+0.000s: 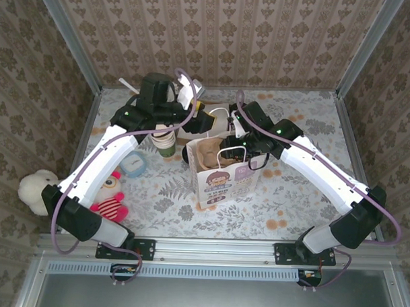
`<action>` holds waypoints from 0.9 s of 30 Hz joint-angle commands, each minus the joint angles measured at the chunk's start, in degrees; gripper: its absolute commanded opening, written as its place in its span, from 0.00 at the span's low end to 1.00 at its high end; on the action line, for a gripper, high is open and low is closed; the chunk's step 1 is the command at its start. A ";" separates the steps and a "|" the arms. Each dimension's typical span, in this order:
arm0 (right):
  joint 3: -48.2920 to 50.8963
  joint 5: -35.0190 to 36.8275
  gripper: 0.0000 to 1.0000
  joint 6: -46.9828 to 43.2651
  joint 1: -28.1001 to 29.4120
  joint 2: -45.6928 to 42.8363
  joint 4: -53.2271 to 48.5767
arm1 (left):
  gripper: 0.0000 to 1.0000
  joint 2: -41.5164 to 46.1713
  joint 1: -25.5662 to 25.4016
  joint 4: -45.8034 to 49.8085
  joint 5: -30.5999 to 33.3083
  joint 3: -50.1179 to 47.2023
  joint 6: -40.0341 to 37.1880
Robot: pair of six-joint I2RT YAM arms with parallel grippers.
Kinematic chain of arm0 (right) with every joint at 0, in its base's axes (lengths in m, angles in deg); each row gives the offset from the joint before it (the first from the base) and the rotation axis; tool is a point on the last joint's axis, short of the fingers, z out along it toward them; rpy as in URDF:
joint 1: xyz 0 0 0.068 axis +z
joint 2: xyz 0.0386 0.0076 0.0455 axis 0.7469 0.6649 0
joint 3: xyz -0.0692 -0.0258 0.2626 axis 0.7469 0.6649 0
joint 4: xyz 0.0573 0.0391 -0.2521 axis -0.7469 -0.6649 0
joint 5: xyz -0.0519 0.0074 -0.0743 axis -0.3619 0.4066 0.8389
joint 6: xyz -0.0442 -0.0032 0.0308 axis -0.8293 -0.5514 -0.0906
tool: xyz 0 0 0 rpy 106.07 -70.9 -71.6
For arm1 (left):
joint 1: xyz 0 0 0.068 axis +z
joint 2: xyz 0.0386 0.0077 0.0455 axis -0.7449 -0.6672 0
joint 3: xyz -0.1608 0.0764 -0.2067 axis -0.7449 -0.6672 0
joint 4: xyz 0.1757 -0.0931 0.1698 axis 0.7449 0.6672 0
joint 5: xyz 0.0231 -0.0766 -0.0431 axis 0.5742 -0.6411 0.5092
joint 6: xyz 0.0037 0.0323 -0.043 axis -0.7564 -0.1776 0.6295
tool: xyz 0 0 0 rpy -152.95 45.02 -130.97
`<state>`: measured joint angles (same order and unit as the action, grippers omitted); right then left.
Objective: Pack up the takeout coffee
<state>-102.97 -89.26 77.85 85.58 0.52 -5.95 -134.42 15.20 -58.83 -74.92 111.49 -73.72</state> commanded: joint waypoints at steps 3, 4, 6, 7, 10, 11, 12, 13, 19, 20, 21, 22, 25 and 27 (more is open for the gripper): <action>-3.21 2.28 0.39 -1.51 0.71 1.52 -3.83 | 0.33 -0.60 -0.62 -0.28 2.56 2.57 3.59; -4.50 3.03 0.39 -0.82 0.88 2.45 -4.98 | 0.27 -0.93 -0.79 0.22 2.71 2.91 4.11; -7.01 4.86 0.38 1.26 1.22 4.77 -7.34 | 0.19 -1.10 -1.60 0.51 2.49 3.05 4.64; -8.00 5.15 0.38 2.25 1.35 5.87 -8.06 | 0.17 -1.12 -2.11 0.59 2.86 2.93 4.67; -9.07 4.79 0.38 2.01 2.17 7.66 -9.10 | 0.09 -1.35 -3.08 1.66 6.87 3.47 5.22; -8.99 4.98 0.38 1.27 2.36 7.75 -9.39 | 0.05 -1.60 -3.00 2.39 8.66 3.90 5.94; -8.72 5.21 0.38 0.32 2.63 7.76 -9.68 | 0.02 -1.79 -2.79 3.27 10.86 4.66 6.56; -8.20 5.39 0.38 -0.63 2.92 7.49 -9.84 | 0.00 -2.08 -2.50 4.01 12.68 5.29 7.51; -6.26 4.58 0.38 -2.94 3.26 5.67 -10.38 | 0.00 -2.19 -0.89 2.46 17.54 5.38 13.81; -6.23 4.25 0.38 -3.18 3.23 5.65 -10.60 | 0.00 -2.14 -0.89 1.77 17.55 5.05 14.49; -6.12 3.68 0.38 -3.62 3.26 5.69 -10.82 | 0.00 -2.09 -0.89 0.86 16.92 4.67 14.93; -6.19 3.11 0.38 -4.02 3.26 5.86 -11.12 | 0.00 -2.01 -0.87 -0.18 15.68 4.28 15.23; -6.93 1.28 0.38 -4.63 3.26 7.00 -12.11 | 0.00 -1.46 -1.24 -2.80 13.99 2.73 15.86; -7.65 0.42 0.38 -4.76 3.26 8.15 -13.03 | 0.00 -1.05 -1.33 -3.93 13.99 1.94 16.01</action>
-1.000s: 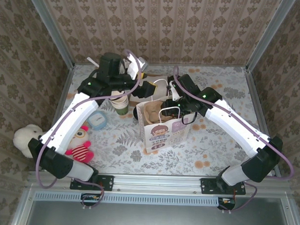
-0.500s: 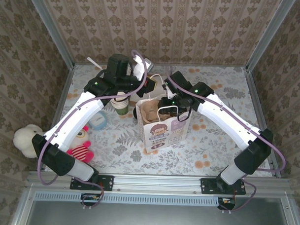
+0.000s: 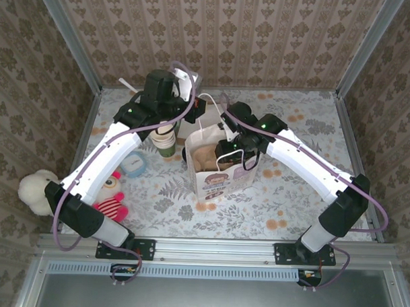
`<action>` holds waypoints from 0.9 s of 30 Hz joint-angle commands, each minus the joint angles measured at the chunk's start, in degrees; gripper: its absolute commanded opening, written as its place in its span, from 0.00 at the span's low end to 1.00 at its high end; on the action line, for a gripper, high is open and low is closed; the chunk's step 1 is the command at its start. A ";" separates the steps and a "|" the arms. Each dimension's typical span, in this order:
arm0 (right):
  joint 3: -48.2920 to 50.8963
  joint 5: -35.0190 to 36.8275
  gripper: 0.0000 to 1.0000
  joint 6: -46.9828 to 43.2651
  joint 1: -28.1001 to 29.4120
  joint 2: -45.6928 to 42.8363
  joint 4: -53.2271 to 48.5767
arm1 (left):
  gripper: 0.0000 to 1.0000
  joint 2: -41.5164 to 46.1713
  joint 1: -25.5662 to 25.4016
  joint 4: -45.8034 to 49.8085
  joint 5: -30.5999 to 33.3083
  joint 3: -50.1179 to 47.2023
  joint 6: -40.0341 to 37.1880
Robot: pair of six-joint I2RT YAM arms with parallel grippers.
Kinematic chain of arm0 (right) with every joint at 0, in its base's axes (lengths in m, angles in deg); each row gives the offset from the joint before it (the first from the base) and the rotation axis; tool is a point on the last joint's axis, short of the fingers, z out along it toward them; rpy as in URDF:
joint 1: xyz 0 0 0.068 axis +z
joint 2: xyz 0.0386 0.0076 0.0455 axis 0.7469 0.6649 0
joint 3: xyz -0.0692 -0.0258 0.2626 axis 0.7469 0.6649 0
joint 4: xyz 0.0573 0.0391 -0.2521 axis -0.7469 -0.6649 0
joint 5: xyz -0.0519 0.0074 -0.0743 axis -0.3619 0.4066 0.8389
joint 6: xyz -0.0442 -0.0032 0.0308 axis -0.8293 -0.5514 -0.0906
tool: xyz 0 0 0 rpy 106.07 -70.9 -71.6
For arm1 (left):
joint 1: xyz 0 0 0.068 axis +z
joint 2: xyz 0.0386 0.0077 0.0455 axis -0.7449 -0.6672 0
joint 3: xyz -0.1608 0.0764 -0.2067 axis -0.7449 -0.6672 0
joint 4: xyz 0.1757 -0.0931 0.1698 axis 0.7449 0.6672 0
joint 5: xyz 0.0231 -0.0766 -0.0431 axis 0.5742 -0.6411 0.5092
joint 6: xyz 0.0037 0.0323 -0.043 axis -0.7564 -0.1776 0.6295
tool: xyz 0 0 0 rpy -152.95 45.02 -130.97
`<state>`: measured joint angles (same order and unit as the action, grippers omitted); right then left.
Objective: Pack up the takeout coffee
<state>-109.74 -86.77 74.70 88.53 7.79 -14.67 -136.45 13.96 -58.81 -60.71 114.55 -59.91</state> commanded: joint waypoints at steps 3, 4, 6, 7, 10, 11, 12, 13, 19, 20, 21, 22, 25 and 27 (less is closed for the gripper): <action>-1.71 -3.96 0.38 -2.50 0.26 2.94 -5.68 | 0.00 1.17 -0.08 -4.85 0.18 -1.69 2.17; -1.99 -4.26 0.38 -2.62 0.31 3.62 -6.09 | 0.00 1.09 -0.08 -4.99 0.10 -1.72 2.04; -2.49 -4.84 0.38 -2.86 0.31 4.62 -6.82 | 0.00 1.08 -0.08 -5.24 -0.36 -1.58 1.86; -2.80 -5.06 0.39 -2.99 0.30 5.22 -7.15 | 0.00 0.99 -0.07 -5.49 -0.63 -1.60 1.80; -3.76 -5.79 0.39 -2.94 0.30 6.55 -7.90 | 0.00 0.90 -0.08 -6.07 -1.35 -1.65 1.62; -4.01 -5.78 0.39 -2.78 0.30 6.92 -8.10 | 0.00 0.87 -0.06 -6.23 -1.65 -1.58 1.52; -4.30 -5.63 0.39 -2.55 0.27 7.36 -8.15 | 0.00 0.85 -0.08 -6.45 -2.34 -1.65 1.40; -4.56 -5.52 0.39 -2.24 0.30 7.83 -8.17 | 0.00 0.81 -0.06 -6.85 -3.32 -1.76 1.21; -5.67 -5.88 0.38 0.06 0.31 9.62 -7.86 | 0.21 3.62 0.16 -6.74 -7.50 -3.67 -3.21; -5.57 -6.00 0.38 0.28 0.30 9.69 -7.84 | 0.27 4.72 0.41 -6.64 -8.28 -4.25 -4.27; -5.55 -6.11 0.38 0.46 0.31 9.71 -7.82 | 0.35 6.07 0.66 -6.62 -8.91 -5.14 -5.46; -5.55 -6.13 0.38 0.56 0.31 9.69 -7.83 | 0.43 7.67 0.95 -6.81 -9.67 -6.24 -6.63; -5.59 -6.23 0.38 0.70 0.31 9.70 -7.66 | 0.59 13.11 1.66 -8.06 -10.70 -10.80 -9.82; -5.65 -6.35 0.38 0.79 0.31 9.69 -7.65 | 0.67 16.76 2.00 -9.64 -11.75 -14.53 -11.23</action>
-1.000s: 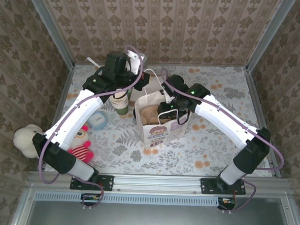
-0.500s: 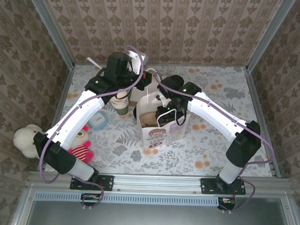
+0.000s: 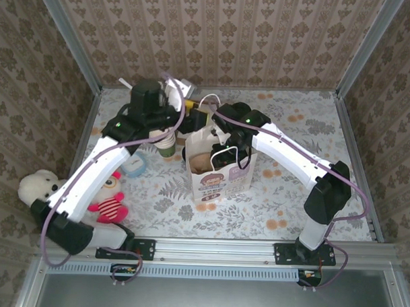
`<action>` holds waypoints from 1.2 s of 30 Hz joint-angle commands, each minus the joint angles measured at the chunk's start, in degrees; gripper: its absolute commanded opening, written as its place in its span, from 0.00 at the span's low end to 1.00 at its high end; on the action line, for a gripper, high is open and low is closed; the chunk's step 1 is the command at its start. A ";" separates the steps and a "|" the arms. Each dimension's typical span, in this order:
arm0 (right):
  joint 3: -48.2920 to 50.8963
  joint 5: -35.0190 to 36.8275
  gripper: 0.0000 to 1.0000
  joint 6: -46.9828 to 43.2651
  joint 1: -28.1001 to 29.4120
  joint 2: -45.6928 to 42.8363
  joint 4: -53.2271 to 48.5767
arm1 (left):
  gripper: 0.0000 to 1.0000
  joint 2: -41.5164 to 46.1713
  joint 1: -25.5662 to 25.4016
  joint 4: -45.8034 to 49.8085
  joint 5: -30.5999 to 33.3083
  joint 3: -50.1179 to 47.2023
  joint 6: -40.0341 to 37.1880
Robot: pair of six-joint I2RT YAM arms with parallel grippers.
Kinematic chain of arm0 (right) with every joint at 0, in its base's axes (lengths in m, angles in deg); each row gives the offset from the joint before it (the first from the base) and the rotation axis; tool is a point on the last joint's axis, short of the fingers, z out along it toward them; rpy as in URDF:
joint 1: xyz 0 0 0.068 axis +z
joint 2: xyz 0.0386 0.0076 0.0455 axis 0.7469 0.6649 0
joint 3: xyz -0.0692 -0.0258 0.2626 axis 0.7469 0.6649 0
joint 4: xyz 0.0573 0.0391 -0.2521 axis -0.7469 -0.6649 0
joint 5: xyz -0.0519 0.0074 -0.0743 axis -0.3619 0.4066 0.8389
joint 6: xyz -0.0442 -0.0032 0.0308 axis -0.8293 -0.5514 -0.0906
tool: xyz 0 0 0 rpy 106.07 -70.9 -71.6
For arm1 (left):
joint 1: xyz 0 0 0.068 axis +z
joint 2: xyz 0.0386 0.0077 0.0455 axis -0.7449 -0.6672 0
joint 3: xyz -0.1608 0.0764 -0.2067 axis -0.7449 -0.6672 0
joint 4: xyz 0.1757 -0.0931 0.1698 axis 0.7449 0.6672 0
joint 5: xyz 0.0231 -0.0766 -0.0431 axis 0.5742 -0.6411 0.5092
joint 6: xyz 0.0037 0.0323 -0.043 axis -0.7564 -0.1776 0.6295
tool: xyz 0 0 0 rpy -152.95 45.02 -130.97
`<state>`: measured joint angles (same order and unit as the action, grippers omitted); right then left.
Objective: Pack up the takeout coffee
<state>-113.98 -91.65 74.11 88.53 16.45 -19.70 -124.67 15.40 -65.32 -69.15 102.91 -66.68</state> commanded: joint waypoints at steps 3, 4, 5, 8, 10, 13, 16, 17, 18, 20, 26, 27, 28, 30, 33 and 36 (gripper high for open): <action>-1.57 -1.43 0.38 1.43 0.33 1.22 -2.62 | 0.74 9.43 0.62 -5.21 -7.04 -7.23 -6.33; -1.52 -1.45 0.38 1.46 0.30 1.22 -2.70 | 0.74 10.59 0.67 -5.78 -9.44 -8.39 -6.78; -1.53 -1.35 0.38 1.54 0.31 1.22 -2.72 | 0.73 11.33 0.63 -6.31 -12.67 -9.30 -7.28; -1.64 -1.08 0.38 1.61 0.31 1.31 -2.76 | 0.72 12.56 -0.04 -7.56 -21.64 -11.15 -8.33; -1.72 -0.92 0.38 1.74 0.29 1.32 -2.68 | 0.72 12.93 -1.57 -7.22 -23.22 -11.57 -9.74; -1.76 -0.69 0.38 2.07 0.29 1.49 -2.57 | 0.72 13.20 -4.45 -5.47 -24.51 -11.57 -13.12; -1.86 -0.60 0.38 2.32 0.31 1.58 -2.47 | 0.72 13.36 -7.18 -4.90 -25.53 -11.80 -15.40; -1.91 -0.48 0.38 2.37 0.27 1.58 -2.53 | 0.73 13.37 -7.95 -5.15 -25.11 -11.76 -15.63; -1.93 -0.39 0.38 2.45 0.31 1.69 -2.66 | 0.73 13.36 -8.85 -5.34 -23.80 -11.76 -15.68; -2.02 -0.20 0.38 2.72 0.31 1.74 -2.80 | 0.71 12.97 -10.60 -5.31 -20.29 -11.58 -15.69; -3.03 -0.41 0.38 3.54 0.31 2.83 -3.47 | 0.36 9.83 -14.63 -1.21 -19.83 -9.53 -18.49; -3.32 -0.38 0.38 3.71 0.31 3.05 -3.73 | 0.32 9.41 -14.97 -0.94 -19.90 -9.36 -18.73; -3.50 -0.38 0.38 3.87 0.31 3.08 -3.79 | 0.28 9.14 -15.47 -0.60 -20.20 -9.26 -19.13; -3.68 -0.54 0.38 4.37 0.31 3.15 -3.76 | 0.23 8.73 -16.18 0.59 -20.84 -8.78 -20.17; -4.11 -1.90 0.38 5.56 0.16 3.51 -4.13 | 0.19 8.72 -17.81 2.21 -22.46 -8.38 -22.75; -4.04 -3.52 0.38 6.66 -0.16 4.05 -4.70 | 0.18 8.54 -20.38 3.66 -24.04 -8.03 -25.51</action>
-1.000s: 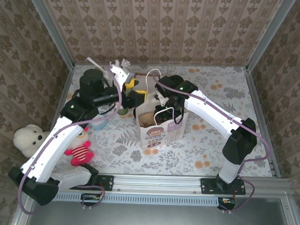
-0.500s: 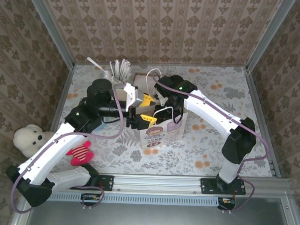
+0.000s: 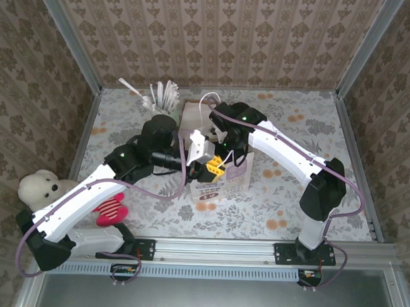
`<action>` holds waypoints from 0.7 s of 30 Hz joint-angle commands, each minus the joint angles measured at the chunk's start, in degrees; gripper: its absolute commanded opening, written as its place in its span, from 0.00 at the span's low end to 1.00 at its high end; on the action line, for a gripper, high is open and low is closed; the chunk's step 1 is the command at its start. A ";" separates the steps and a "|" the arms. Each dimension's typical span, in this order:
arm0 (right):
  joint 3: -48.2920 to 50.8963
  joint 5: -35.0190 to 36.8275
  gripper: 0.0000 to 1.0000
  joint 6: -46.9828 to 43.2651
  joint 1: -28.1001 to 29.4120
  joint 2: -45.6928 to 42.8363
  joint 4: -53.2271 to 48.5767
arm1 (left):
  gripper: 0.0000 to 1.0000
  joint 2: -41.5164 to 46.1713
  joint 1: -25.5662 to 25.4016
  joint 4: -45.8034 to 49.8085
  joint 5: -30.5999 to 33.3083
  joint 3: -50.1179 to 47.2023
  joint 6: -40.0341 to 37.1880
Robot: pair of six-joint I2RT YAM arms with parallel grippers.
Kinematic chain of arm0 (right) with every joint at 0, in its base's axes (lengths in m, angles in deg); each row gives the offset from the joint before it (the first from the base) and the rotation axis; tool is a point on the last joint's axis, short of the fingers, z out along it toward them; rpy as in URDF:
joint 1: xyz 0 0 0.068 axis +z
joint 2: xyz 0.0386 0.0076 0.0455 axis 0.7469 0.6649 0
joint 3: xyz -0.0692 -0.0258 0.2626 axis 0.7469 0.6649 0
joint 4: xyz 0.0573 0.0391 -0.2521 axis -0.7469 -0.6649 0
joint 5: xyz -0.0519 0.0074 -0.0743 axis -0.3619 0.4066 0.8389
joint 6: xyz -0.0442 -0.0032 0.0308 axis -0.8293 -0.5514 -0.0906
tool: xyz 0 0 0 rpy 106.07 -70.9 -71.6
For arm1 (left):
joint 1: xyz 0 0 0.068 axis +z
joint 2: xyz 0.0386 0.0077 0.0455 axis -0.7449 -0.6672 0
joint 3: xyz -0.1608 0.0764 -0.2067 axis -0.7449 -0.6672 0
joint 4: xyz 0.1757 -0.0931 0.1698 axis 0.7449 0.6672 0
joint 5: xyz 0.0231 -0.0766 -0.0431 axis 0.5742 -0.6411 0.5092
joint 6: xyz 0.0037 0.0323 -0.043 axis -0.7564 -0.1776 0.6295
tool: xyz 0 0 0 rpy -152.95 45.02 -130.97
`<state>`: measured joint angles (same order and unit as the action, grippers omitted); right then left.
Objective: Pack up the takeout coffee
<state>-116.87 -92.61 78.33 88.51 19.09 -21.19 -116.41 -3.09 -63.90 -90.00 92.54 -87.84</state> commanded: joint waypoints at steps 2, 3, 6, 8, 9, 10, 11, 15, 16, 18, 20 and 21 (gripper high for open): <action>-1.45 -3.01 0.38 2.86 -0.19 1.96 -3.81 | 0.18 -0.18 -3.56 4.14 -3.62 3.00 -6.48; -1.63 -3.17 0.38 3.01 -0.19 2.21 -4.04 | 0.18 -0.40 -4.23 5.33 -3.75 3.62 -7.50; -2.09 -3.72 0.38 3.60 -0.19 2.82 -3.91 | 0.21 -0.85 -4.70 7.46 -4.40 4.27 -9.84; -2.04 -3.81 0.38 4.04 -0.19 3.22 -3.65 | 0.22 -1.03 -4.71 7.48 -3.83 4.27 -10.69; -1.89 -3.73 0.38 4.25 -0.19 3.23 -3.48 | 0.22 -1.19 -4.66 7.25 -3.65 4.25 -11.02; -1.51 -3.66 0.38 4.33 -0.14 3.20 -3.17 | 0.22 -1.34 -4.66 6.95 -3.46 4.35 -11.10; -1.17 -3.51 0.38 4.42 -0.13 3.18 -2.87 | 0.23 -1.46 -4.68 6.61 -3.22 4.35 -11.06; 1.57 -1.56 0.37 4.29 0.12 2.21 -0.35 | 0.27 -1.56 -4.50 4.77 -0.28 4.36 -9.21; 2.30 -0.89 0.37 4.06 0.20 1.80 0.60 | 0.29 -1.50 -4.47 4.31 1.47 4.44 -8.13; 3.65 0.23 0.36 3.34 0.50 0.95 2.33 | 0.32 -0.73 -3.50 3.04 3.82 4.27 -5.47; 4.91 1.38 0.36 2.55 0.75 0.37 3.81 | 0.47 1.38 -1.66 0.25 4.90 2.90 -2.17; 5.36 2.02 0.36 2.04 0.83 0.04 4.39 | 0.52 2.80 -0.46 -1.99 5.71 1.34 -0.10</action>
<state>-113.02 -93.26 81.17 88.83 21.41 -18.76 -117.26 -5.74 -60.65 -87.24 94.75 -93.22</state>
